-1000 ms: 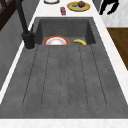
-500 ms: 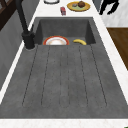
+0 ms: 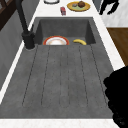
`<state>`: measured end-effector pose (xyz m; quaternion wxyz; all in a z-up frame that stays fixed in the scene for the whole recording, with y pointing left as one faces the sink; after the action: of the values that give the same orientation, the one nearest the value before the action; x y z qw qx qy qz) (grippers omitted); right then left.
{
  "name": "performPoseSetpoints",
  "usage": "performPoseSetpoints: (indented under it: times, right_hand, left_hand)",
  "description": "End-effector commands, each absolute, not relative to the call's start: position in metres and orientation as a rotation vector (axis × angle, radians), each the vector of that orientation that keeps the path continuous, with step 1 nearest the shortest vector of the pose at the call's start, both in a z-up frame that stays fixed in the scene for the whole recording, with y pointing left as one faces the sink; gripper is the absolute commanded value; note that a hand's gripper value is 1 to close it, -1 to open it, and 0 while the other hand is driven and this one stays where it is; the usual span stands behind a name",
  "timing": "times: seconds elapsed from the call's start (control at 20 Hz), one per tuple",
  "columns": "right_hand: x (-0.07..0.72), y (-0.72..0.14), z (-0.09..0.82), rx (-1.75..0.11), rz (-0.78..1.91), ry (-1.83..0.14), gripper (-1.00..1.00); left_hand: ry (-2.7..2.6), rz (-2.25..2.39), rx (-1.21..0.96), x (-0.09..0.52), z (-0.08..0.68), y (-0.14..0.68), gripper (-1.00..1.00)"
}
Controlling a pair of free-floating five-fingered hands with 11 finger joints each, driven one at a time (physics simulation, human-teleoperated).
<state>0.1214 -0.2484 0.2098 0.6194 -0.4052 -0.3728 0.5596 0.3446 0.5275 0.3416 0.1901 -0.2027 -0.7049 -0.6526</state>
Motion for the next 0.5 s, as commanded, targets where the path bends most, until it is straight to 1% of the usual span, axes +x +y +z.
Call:
performPoseSetpoints:
  times: [0.0,0.45]
  right_hand:
    - [0.121,-0.248,0.21,-0.932,1.287,-0.857,0.0]
    - [0.121,-0.248,0.21,-0.932,1.287,-0.857,0.0]
  left_hand:
    - [-1.955,-1.84,-0.576,0.345,0.357,0.5,1.0]
    - [-1.965,-1.845,-0.567,0.35,0.377,0.432,1.0]
